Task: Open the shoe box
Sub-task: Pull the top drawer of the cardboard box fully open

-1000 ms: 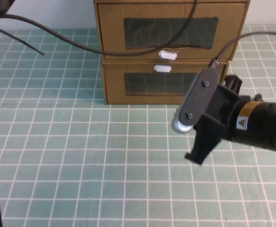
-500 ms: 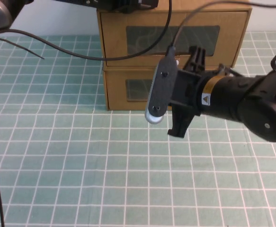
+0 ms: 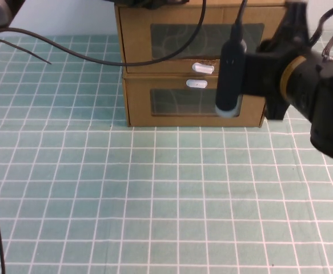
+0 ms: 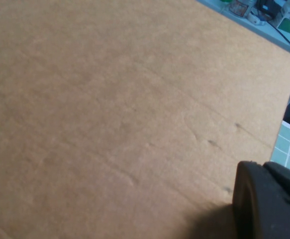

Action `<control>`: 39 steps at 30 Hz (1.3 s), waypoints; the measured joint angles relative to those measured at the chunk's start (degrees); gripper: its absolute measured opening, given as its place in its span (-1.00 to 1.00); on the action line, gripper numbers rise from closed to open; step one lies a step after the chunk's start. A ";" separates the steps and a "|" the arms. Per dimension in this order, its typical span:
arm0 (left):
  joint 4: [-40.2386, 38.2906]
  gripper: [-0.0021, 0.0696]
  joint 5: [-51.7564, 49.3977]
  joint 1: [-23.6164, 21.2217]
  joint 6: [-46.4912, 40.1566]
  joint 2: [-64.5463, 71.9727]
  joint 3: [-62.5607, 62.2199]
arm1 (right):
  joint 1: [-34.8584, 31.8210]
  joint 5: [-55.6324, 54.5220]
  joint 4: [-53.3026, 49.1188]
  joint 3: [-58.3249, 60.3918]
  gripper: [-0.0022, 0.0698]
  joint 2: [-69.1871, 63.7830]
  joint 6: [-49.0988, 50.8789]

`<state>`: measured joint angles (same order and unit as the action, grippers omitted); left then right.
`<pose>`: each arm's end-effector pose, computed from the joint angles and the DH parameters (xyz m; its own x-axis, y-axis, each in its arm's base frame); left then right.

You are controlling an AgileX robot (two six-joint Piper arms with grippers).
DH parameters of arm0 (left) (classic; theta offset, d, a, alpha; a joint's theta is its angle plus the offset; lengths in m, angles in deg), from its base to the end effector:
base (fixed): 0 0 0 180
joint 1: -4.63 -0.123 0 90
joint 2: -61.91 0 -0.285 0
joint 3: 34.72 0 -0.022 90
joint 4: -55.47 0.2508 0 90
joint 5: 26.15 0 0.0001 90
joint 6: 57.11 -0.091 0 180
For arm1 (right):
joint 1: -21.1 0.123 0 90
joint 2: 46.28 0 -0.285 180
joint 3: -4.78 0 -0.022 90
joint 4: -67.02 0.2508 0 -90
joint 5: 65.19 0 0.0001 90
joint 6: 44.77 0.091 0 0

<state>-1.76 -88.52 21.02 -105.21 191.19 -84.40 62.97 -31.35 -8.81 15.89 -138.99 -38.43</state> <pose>0.4341 -0.1984 0.3752 -0.3807 0.2605 -0.8873 0.8710 0.4231 -0.2495 0.2806 0.1854 0.3390 0.0610 -0.9839 -0.1680 -0.3447 0.1372 -0.9286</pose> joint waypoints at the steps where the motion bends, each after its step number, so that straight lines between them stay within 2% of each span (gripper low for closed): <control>1: 0.00 -0.96 -0.11 0.00 0.00 0.00 0.00 | 0.59 1.40 -4.89 0.00 -0.98 0.00 4.78; 5: -0.46 -0.96 -0.45 0.00 0.24 0.04 0.00 | 4.38 0.37 -14.47 0.00 -0.98 0.05 13.79; 10: -0.76 -0.96 -0.94 0.00 0.58 0.13 0.00 | 8.79 -4.42 -18.02 1.18 -0.98 -1.98 16.93; 17: -1.05 -0.96 -1.46 0.00 0.58 0.13 0.00 | 8.91 -3.07 -18.87 1.29 -0.92 -10.46 21.65; 20: -1.05 -0.96 -1.50 0.00 0.58 0.13 0.00 | 8.91 -3.09 -18.87 1.15 -0.74 -12.55 25.21; 25: -0.25 -0.96 -4.06 0.00 0.33 0.13 -0.05 | 7.55 -2.93 -19.00 -0.72 -0.23 -14.27 30.10; 28: -0.03 -0.96 -4.47 0.00 0.19 0.13 -0.05 | 5.47 -2.93 -19.10 -2.33 -0.01 -15.29 30.72; 32: 0.02 -0.96 -4.57 0.00 0.12 0.13 -0.05 | 2.68 -2.93 -19.10 -3.54 0.07 -16.45 30.83; 39: 0.02 -0.96 -4.57 0.00 0.07 0.13 -0.05 | 0.73 -4.29 -19.14 -5.69 0.09 -17.77 30.83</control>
<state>-1.73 -93.10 21.02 -105.14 191.32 -84.45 63.70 -35.64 -27.95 10.19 -156.77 -7.59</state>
